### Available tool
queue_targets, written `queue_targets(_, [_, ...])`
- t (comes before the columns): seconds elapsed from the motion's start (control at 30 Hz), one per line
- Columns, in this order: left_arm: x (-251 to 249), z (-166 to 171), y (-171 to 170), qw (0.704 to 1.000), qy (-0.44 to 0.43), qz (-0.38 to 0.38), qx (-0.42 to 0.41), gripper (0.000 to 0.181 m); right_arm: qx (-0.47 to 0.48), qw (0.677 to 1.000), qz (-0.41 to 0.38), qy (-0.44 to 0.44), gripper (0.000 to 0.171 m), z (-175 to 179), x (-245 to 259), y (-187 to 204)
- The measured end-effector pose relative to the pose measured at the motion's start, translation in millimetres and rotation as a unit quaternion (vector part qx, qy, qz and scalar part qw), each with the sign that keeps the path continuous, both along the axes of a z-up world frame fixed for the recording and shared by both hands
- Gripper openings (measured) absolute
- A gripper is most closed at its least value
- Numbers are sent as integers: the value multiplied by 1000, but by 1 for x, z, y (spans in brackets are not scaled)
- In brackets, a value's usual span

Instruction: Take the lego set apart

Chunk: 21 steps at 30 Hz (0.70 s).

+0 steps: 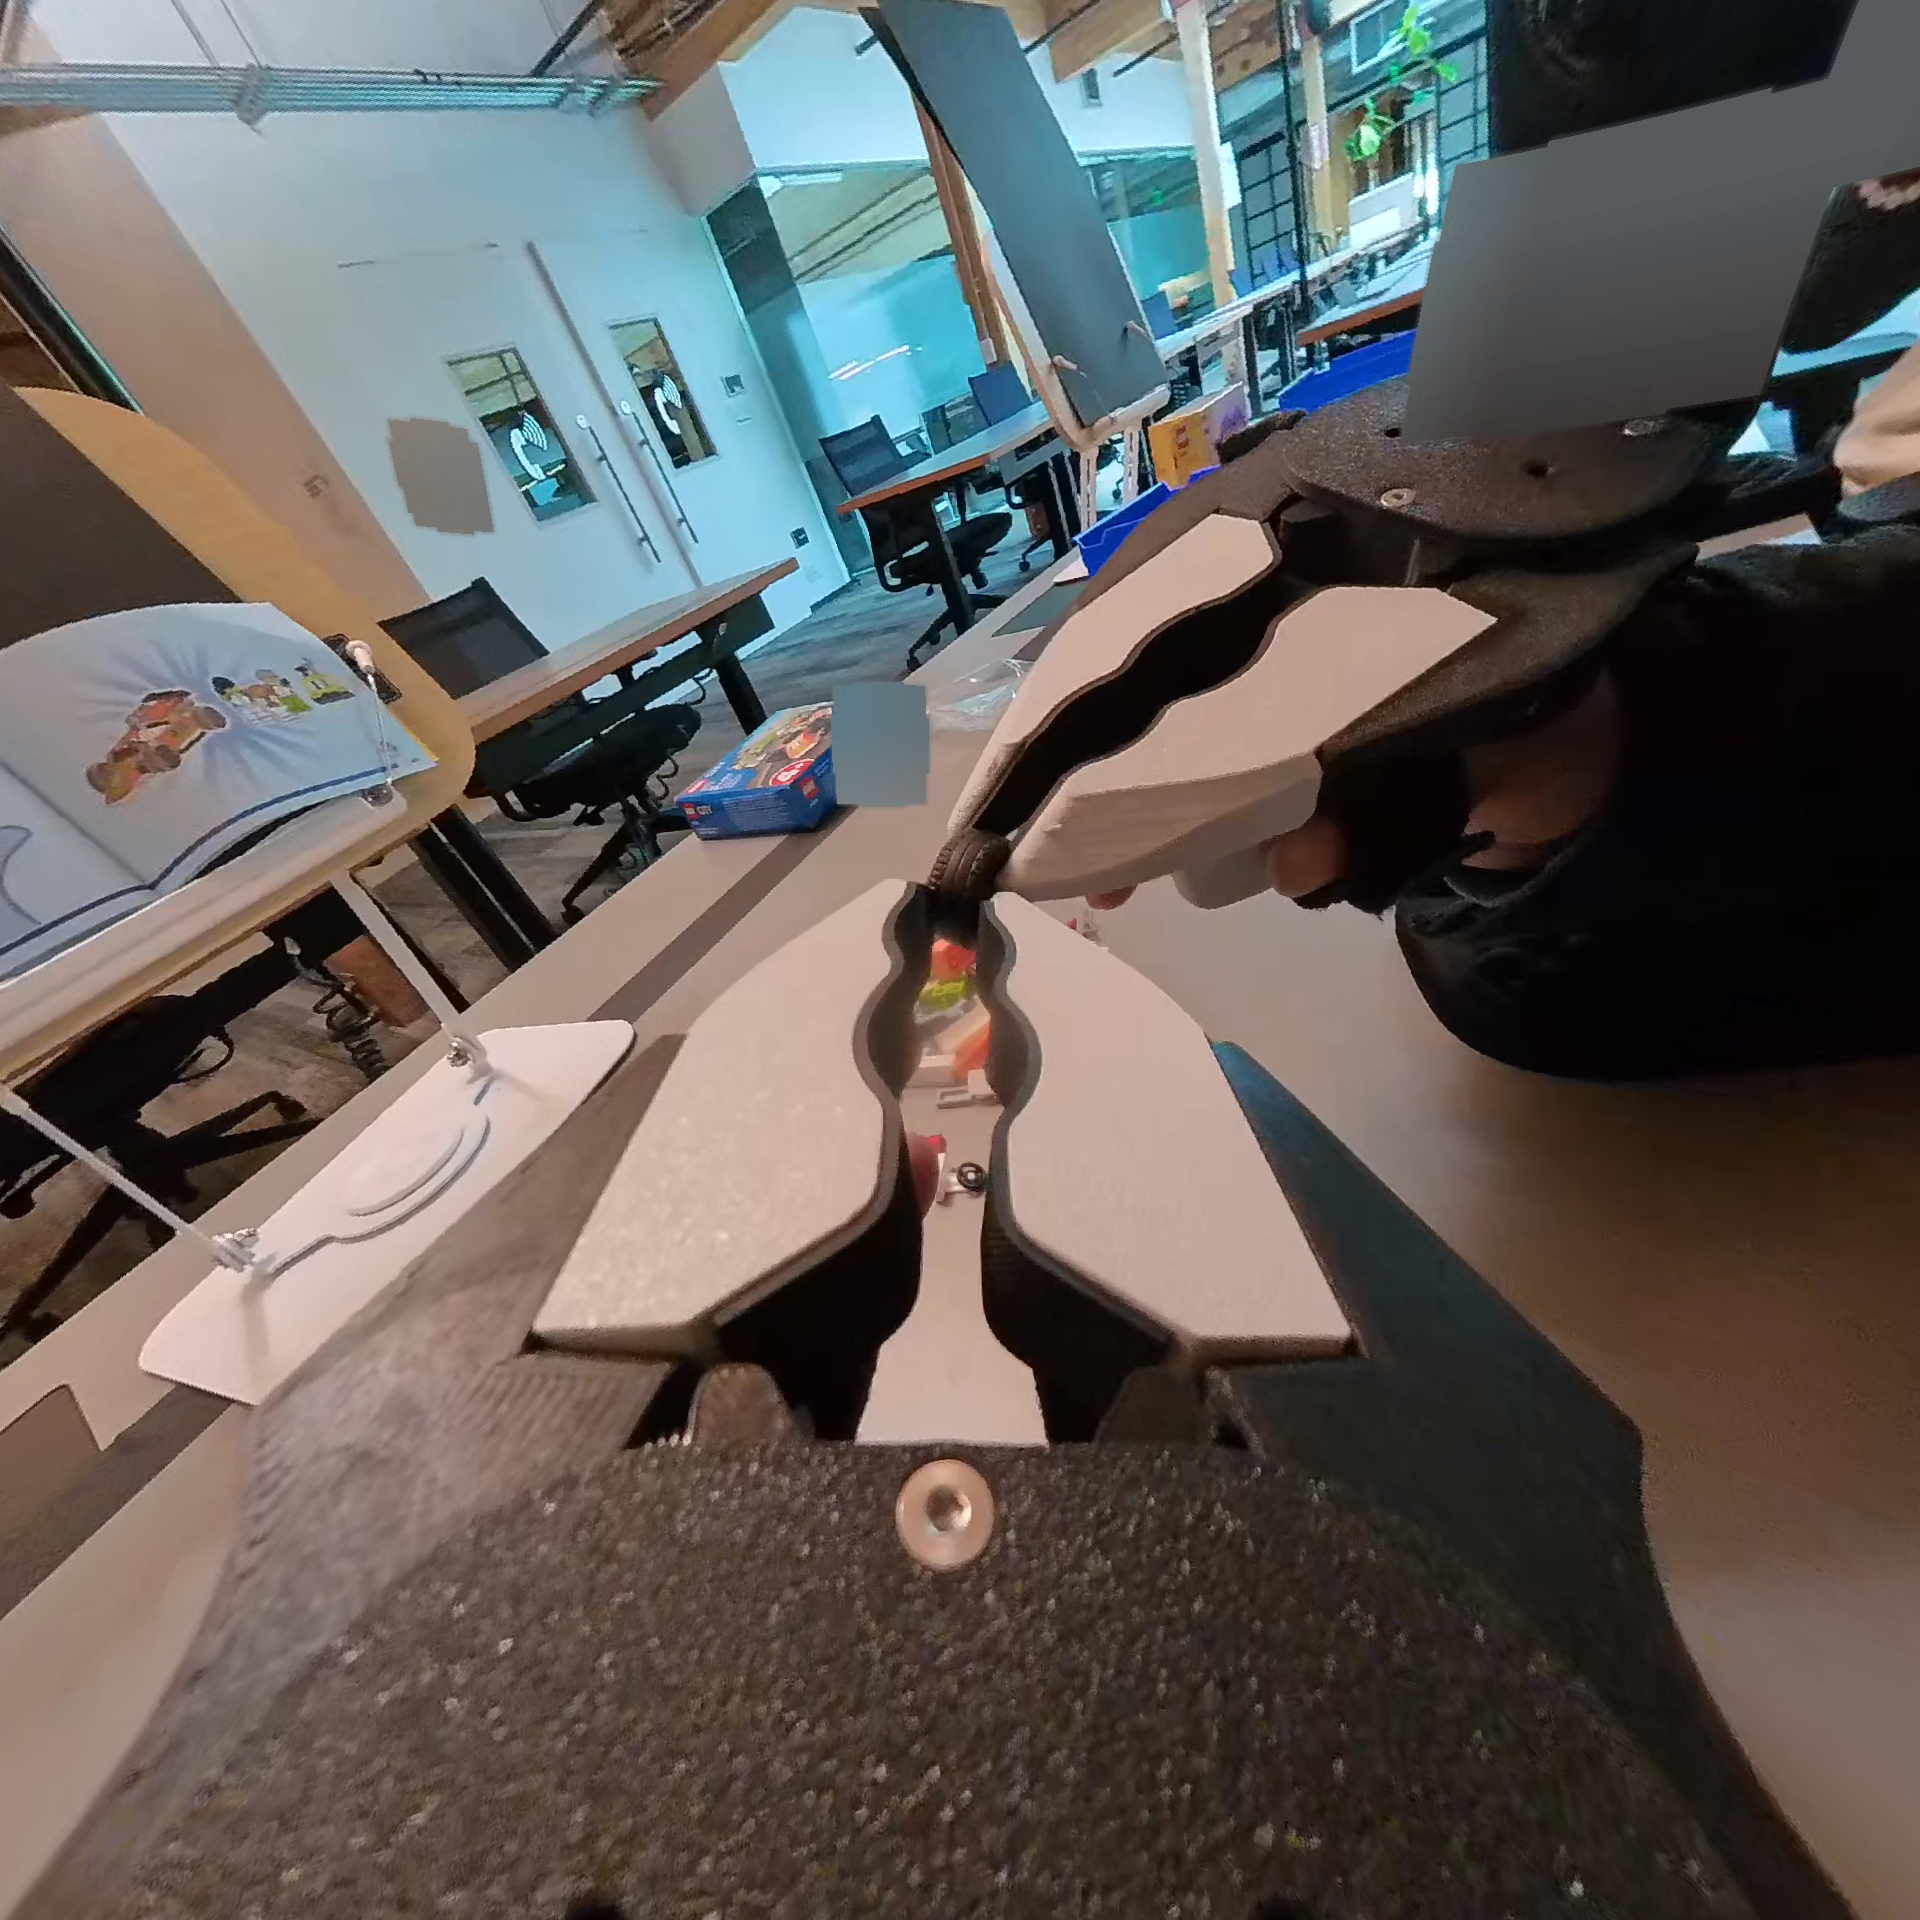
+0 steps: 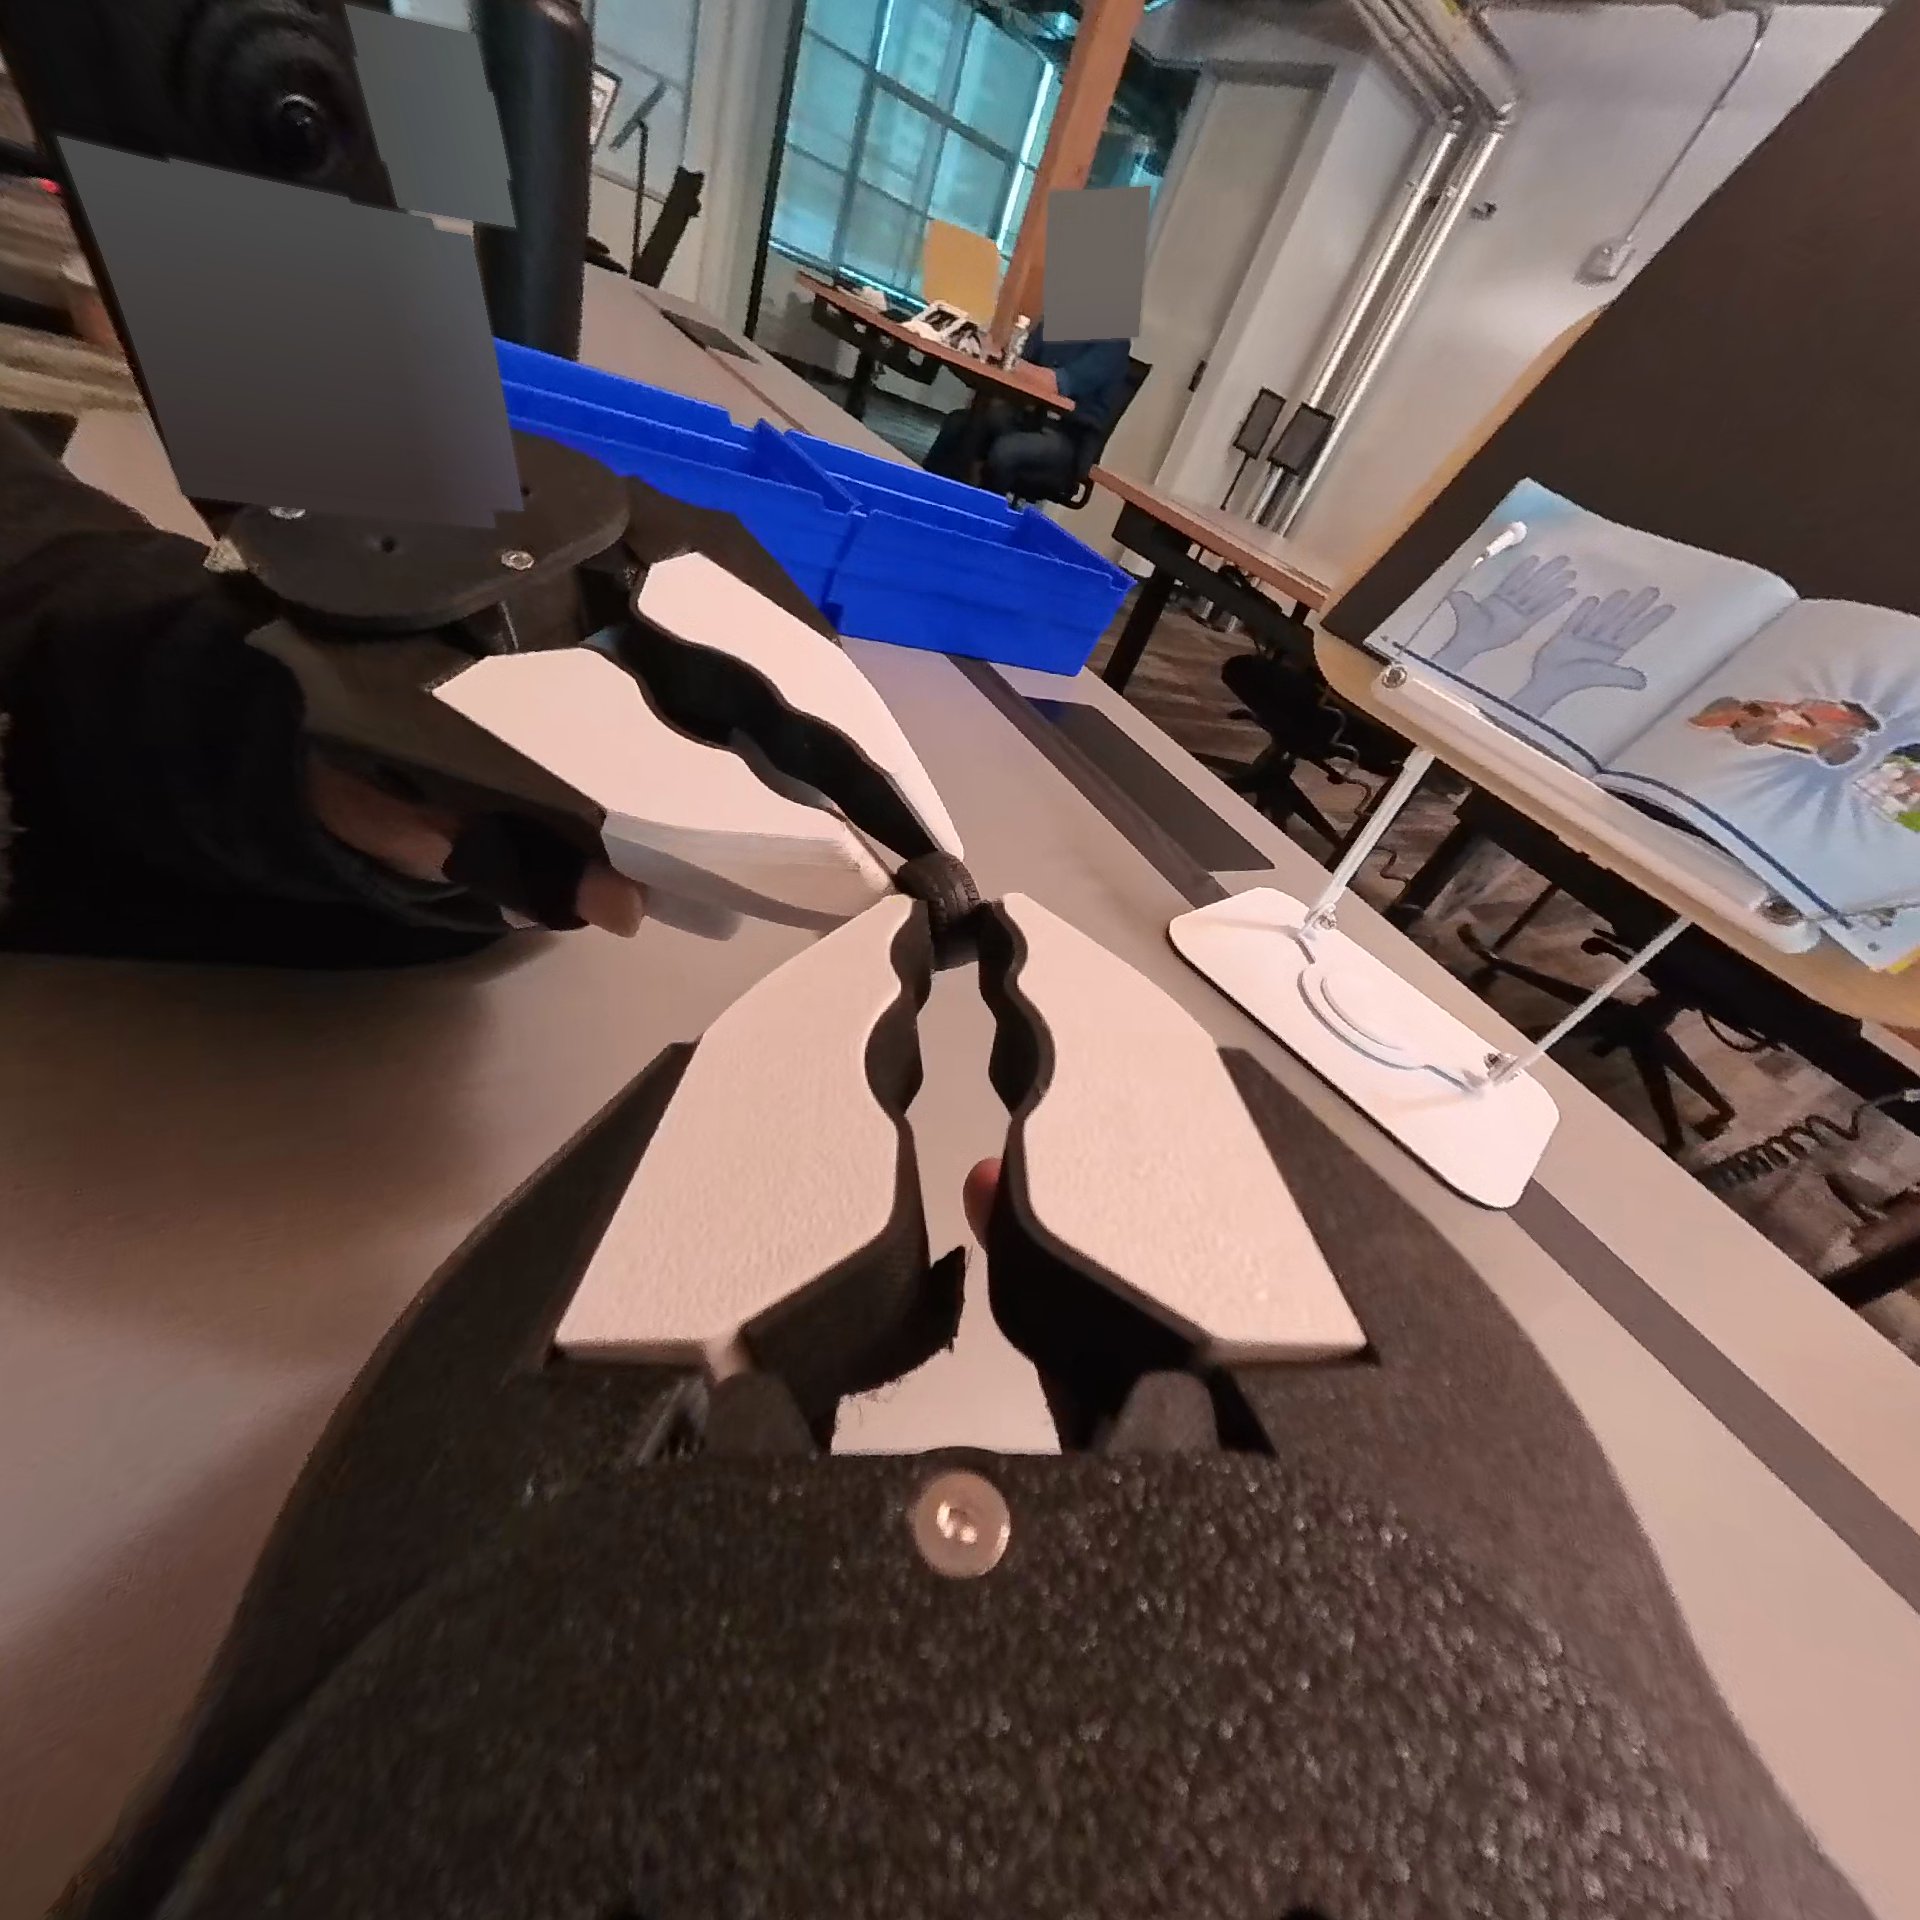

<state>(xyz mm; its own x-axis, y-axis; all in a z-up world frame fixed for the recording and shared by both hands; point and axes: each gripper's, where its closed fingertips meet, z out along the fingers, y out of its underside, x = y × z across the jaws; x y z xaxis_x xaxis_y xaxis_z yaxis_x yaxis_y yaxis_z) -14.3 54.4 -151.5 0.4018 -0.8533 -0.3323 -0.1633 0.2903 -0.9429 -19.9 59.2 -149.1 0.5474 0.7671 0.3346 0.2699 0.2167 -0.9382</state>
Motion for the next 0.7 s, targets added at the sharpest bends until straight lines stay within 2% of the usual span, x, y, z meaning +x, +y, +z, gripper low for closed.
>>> queue_targets(0.43, [-3, 0, 3, 1000, -6, 19, -10, 7, -17, 998, -53, 21, 8, 1, 2, 4])
queue_targets(0.7, [-2, -14, 5, 999, 20, 6, -28, 6, -44, 994, -97, 24, 8, -12, 5, 6])
